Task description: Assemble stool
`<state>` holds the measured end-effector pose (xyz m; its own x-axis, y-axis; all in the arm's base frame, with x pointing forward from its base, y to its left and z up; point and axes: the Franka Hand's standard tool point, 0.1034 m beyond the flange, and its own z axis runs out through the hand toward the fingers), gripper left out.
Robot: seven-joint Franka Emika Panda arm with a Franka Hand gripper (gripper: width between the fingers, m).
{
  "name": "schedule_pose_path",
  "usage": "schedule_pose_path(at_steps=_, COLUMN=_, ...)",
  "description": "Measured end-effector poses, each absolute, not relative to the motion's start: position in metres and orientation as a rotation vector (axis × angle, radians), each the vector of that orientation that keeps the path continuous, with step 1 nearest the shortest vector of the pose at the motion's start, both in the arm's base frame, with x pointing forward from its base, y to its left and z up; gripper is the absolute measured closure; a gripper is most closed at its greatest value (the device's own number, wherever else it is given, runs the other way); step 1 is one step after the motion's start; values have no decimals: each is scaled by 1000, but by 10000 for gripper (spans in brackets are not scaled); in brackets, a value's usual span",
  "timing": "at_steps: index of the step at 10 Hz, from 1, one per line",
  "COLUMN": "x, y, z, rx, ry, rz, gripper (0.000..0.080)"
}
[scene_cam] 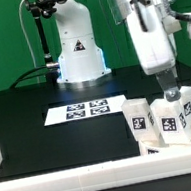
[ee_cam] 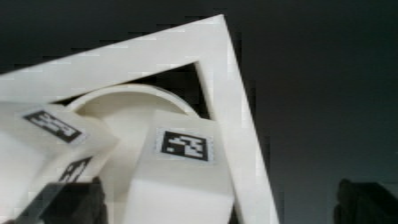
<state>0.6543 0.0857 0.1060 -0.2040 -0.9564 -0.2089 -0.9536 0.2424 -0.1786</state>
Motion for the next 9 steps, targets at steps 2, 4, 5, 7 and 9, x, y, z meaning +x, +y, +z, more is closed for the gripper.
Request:
schedule_pose_path(at_steps=2, x=653, y=87, z=105, rx=-2000, ry=2076, rz=-45, gripper=151)
schedule_pose_path(at_steps=4, x=657, y=86, z=110, rx=-2296, ry=1816, rz=-71, gripper=151)
schedule_pose_path(at_steps=5, x=659, y=86, z=112, rx=-2402, ry=1700, rz=-95, gripper=151)
schedule_pose_path(at_steps=7, x=659, y=84, z=112, rx=-2520, ry=1532, rz=-118, gripper=151)
schedule_pose_path(at_steps=9, x=659, y=84, z=112, rx=-2636, ry=1337, rz=-140, gripper=151)
